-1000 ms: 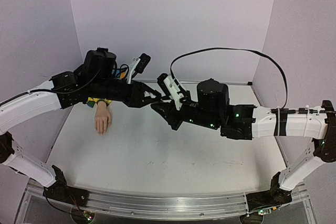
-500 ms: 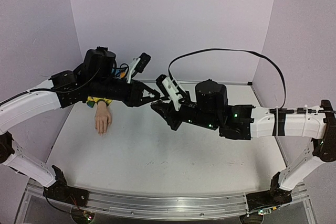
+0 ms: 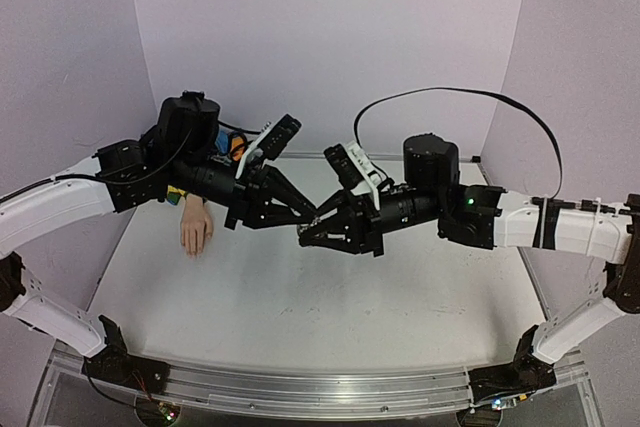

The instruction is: Paint the nails

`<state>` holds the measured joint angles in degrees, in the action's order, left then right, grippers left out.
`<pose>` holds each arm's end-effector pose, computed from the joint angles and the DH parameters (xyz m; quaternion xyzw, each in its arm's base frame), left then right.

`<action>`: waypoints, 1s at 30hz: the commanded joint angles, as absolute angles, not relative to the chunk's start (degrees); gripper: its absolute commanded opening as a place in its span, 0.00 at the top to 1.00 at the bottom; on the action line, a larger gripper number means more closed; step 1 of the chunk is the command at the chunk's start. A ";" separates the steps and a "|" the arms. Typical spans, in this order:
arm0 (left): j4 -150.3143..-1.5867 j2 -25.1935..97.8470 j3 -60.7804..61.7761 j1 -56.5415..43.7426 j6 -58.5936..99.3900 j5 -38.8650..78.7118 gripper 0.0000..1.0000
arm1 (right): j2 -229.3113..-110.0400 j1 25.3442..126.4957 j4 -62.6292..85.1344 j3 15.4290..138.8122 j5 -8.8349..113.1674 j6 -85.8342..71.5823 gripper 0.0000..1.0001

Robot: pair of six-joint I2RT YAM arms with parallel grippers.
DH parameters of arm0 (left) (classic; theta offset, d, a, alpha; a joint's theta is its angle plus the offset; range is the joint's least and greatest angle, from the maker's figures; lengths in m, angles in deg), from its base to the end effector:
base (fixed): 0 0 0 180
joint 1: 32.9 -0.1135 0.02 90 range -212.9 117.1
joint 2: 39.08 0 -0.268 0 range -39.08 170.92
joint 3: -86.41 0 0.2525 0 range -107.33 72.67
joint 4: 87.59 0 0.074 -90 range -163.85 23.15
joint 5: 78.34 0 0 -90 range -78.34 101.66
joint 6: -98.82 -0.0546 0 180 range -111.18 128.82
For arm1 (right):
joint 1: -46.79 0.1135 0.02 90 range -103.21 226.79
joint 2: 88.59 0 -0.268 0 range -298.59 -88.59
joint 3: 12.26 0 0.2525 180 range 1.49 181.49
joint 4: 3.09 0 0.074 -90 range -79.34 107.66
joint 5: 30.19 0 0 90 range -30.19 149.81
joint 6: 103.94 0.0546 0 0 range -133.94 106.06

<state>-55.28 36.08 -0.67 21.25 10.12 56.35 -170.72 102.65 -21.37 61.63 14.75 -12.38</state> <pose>0.1470 -0.2690 0.3854 0.5323 0.5835 -0.5219 0.3221 0.1611 0.3064 0.3624 -0.5321 0.3941 0.5559 0.5025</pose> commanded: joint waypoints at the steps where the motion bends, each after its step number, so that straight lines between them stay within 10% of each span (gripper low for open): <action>1: -60.28 35.41 -0.87 22.47 8.91 68.32 1.00 | -167.26 103.27 -32.56 61.72 -0.28 -14.69 1.00; 10: -60.51 34.20 -0.04 22.47 10.22 67.91 1.00 | -167.18 103.13 -32.61 61.33 6.89 -14.74 0.97; 19: -53.14 31.51 2.24 22.30 9.18 34.15 1.00 | -163.57 103.01 -20.77 56.95 48.39 -19.94 0.04; 30: -69.71 32.20 21.36 23.97 2.16 28.48 1.00 | -153.75 92.60 -14.60 46.89 58.78 -15.30 0.02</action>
